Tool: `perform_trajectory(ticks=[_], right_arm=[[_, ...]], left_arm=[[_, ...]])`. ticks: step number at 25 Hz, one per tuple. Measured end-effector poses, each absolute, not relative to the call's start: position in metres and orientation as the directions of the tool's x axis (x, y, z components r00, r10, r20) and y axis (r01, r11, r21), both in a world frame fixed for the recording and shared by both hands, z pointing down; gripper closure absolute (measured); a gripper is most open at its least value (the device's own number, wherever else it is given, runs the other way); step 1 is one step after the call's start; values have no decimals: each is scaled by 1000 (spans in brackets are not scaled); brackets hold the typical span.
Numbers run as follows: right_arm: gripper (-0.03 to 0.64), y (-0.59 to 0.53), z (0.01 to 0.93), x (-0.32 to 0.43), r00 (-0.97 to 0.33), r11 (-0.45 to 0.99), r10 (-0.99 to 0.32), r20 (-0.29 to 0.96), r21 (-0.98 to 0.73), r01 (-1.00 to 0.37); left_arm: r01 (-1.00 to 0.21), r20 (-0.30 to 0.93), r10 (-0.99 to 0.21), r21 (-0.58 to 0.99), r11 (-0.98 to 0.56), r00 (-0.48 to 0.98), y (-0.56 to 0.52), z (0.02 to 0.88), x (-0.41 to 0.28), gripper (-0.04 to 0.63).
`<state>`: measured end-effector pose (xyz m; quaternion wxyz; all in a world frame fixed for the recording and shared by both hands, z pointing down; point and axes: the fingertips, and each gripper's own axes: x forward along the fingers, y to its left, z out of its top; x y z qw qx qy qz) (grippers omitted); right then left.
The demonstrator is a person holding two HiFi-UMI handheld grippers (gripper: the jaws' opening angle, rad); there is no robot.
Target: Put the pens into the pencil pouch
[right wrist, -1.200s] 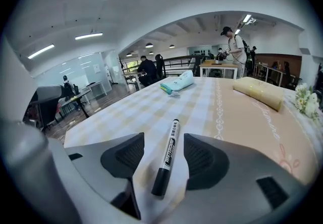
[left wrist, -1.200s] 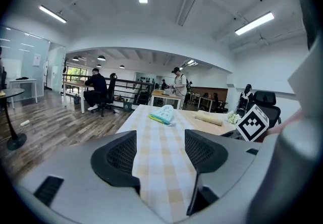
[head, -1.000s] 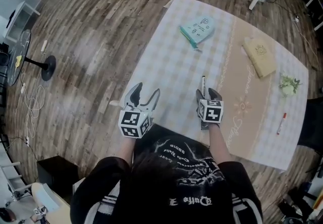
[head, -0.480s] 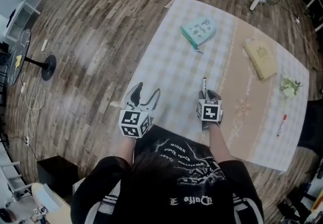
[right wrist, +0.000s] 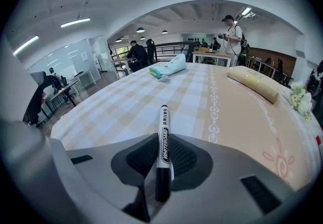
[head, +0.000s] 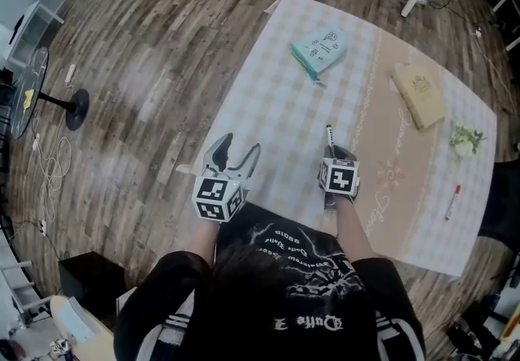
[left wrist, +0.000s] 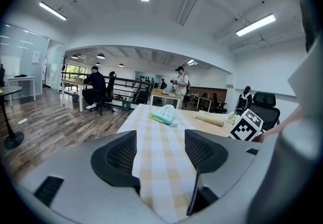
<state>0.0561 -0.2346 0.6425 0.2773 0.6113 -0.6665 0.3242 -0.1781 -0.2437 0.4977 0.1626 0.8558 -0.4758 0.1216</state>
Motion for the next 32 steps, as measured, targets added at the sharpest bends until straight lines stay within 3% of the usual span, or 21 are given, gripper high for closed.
perform_trajectory(ticks=[9, 19, 32], right_arm=[[545, -229, 613, 67, -110, 30, -706, 700, -125, -992], [545, -212, 575, 77, -123, -3, -773, 622, -197, -980], [545, -215, 543, 69, -115, 13, -811, 574, -179, -984]], left_arm=[[-821, 347, -748, 161, -547, 566, -249, 494, -166, 293], [-670, 383, -629, -36, -742, 676, -314, 481, -140, 293], [-508, 430, -529, -173, -844, 732, -383, 490, -88, 294]])
